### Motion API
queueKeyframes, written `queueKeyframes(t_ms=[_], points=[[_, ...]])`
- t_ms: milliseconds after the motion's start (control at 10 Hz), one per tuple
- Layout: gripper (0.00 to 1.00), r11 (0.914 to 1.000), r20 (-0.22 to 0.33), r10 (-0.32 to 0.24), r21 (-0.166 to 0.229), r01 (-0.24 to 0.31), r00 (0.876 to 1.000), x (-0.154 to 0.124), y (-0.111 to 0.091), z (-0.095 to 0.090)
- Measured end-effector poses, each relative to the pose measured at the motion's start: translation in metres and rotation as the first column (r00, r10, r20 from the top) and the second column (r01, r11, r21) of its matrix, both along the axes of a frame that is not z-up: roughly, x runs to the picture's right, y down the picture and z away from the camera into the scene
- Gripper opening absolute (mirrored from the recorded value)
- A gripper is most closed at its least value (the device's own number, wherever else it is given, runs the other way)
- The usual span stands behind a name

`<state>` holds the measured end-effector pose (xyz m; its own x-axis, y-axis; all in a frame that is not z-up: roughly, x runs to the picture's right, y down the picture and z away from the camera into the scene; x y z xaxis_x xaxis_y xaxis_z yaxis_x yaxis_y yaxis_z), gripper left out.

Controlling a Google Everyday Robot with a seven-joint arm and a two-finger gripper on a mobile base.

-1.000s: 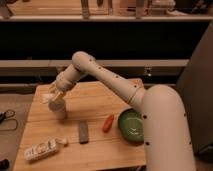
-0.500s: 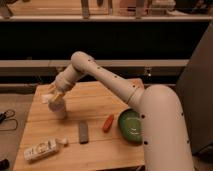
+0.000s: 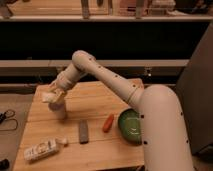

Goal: Place the white sponge in the ceramic cup

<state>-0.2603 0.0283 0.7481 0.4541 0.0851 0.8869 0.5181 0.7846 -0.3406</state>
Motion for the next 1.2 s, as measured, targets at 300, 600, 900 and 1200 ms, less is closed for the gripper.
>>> queueKeyframes(t_ms=[300, 600, 900, 1200], points=[[0.68, 0.9999, 0.006, -0.002, -0.011, 0.002, 1.0, 0.007, -0.005, 0.0], [0.4, 0.9992, 0.001, 0.018, -0.035, -0.018, 1.0, 0.003, 0.011, 0.009], [0.1, 0.9992, -0.012, 0.025, -0.032, -0.025, 1.0, 0.004, -0.004, 0.011], [0.01, 0.9978, -0.003, 0.028, -0.059, -0.028, 1.0, 0.01, 0.015, 0.015]])
